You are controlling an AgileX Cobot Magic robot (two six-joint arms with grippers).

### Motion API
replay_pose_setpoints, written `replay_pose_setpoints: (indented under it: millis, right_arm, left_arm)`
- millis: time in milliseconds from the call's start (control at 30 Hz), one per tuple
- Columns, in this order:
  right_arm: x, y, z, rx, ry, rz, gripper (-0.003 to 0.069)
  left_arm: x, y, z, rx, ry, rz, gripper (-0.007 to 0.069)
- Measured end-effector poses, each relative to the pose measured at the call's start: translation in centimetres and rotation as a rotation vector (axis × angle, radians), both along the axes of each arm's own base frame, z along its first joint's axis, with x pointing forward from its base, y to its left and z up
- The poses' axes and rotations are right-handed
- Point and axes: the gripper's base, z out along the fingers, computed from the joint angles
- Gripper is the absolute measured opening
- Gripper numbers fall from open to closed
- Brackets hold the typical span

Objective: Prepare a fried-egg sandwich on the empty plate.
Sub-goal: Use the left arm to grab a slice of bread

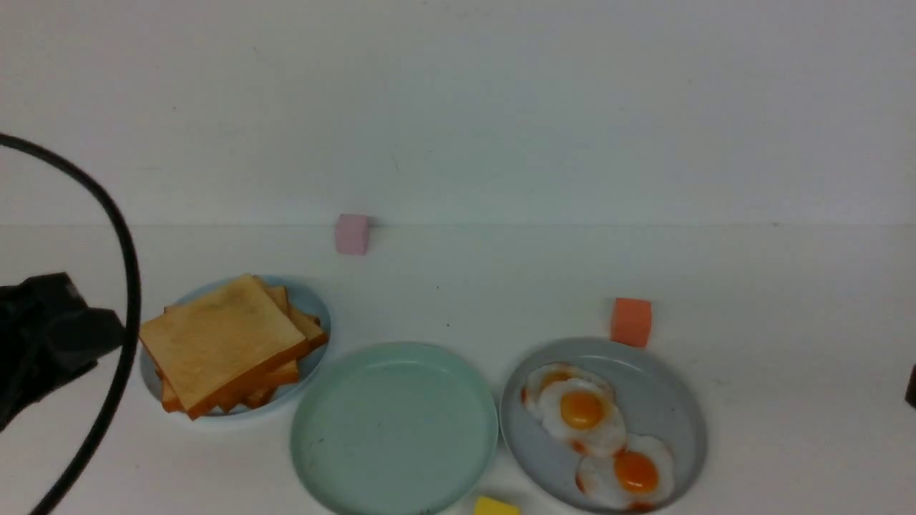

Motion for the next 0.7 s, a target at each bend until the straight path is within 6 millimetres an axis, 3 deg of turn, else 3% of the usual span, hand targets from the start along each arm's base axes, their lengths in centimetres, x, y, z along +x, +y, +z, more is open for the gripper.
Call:
replay_pose_setpoints:
  millis: [233,333,467,633,700]
  right_arm:
    - [-1.7,1.0,-1.3,0.036,0.255,0.103,0.0241]
    - [-1.8,1.4,-1.5,0.028,0.334,0.138,0.0241]
    - [-1.2,2.6,-1.3,0.010,0.440,0.217,0.0241]
    - [-0.1,3.6,-0.8,0.016,0.450,0.275,0.0241]
    - [0.2,4.0,-0.6,0.046,0.445,0.282,0.0242]
  left_arm:
    - [4.8,-0.8,-1.9,-0.087,0.218,-0.040,0.0238]
    - [6.0,-0.5,-1.2,-0.062,0.255,-0.079,0.0238]
    - [9.4,2.5,-0.6,-0.024,0.350,-0.093,0.0238]
    - [12.8,6.9,-2.9,-0.053,0.443,-0.147,0.0238]
    - [13.7,7.8,-3.7,-0.062,0.444,-0.157,0.0244]
